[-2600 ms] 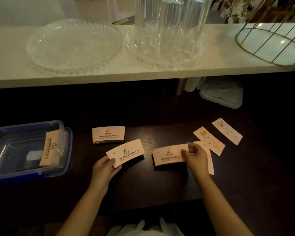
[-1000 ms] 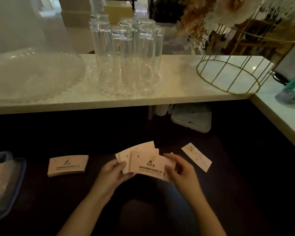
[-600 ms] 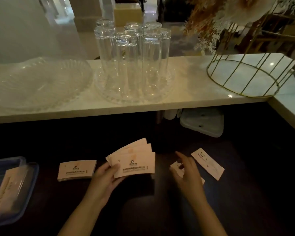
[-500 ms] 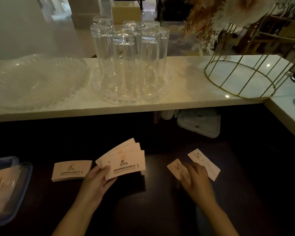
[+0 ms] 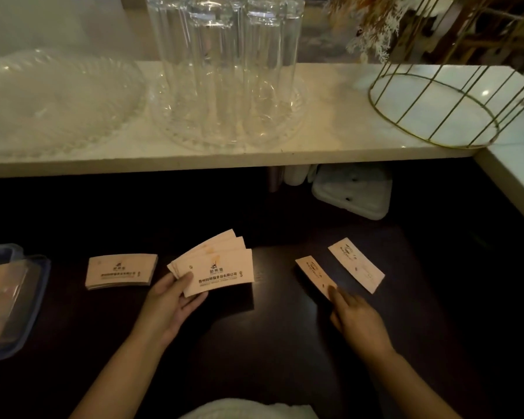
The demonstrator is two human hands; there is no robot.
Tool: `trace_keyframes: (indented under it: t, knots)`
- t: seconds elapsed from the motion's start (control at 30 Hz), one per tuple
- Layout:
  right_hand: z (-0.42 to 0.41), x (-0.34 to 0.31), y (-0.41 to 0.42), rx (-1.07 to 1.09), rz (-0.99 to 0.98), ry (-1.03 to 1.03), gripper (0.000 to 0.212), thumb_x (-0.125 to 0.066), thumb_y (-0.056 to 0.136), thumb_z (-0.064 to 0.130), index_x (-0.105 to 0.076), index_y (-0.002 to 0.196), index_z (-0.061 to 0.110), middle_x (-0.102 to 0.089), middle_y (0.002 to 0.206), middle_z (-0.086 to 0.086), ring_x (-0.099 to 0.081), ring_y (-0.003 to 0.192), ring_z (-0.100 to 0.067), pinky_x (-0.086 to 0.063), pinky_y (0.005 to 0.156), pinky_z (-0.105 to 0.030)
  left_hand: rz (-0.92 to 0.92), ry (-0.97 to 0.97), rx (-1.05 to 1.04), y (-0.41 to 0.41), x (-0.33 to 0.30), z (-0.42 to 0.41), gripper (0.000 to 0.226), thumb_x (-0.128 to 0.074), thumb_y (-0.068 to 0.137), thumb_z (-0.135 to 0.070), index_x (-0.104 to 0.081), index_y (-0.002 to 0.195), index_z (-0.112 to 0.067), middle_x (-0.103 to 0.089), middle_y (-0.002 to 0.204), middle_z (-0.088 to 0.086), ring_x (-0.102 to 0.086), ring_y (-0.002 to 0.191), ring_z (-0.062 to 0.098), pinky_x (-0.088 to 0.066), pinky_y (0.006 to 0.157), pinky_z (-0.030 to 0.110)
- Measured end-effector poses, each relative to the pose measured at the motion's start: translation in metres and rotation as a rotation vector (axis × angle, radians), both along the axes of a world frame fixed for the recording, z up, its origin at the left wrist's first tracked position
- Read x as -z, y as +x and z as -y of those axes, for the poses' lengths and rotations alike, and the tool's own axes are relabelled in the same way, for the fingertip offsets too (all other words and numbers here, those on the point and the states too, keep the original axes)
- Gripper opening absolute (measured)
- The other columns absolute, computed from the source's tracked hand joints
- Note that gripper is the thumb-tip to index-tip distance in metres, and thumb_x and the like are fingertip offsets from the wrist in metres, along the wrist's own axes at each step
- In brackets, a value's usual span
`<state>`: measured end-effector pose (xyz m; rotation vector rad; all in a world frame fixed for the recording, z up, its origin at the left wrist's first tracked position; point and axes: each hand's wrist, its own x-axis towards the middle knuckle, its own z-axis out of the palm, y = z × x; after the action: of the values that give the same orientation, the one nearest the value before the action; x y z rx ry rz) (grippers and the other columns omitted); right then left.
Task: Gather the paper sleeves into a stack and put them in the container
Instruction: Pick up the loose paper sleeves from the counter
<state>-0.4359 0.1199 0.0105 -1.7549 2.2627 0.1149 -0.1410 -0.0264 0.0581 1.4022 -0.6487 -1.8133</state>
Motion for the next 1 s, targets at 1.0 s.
trace_keyframes:
  t: [1.0]
  knots:
    - [0.021, -0.08, 0.05, 0.534, 1.27, -0.432, 0.013, -0.062, 0.083, -0.001, -0.064, 0.094, 0.006, -0.068, 0.083, -0.008, -0.065, 0.062, -0.001, -0.046, 0.044, -0.011, 0.008, -0.087, 0.174, -0.032, -0.014, -0.022, 0.019, -0.051, 0.089, -0.009, -0.06, 0.103, -0.016, -0.069, 0.098, 0.009, -0.066, 0.091, 0.021, -0.053, 0.071, 0.033]
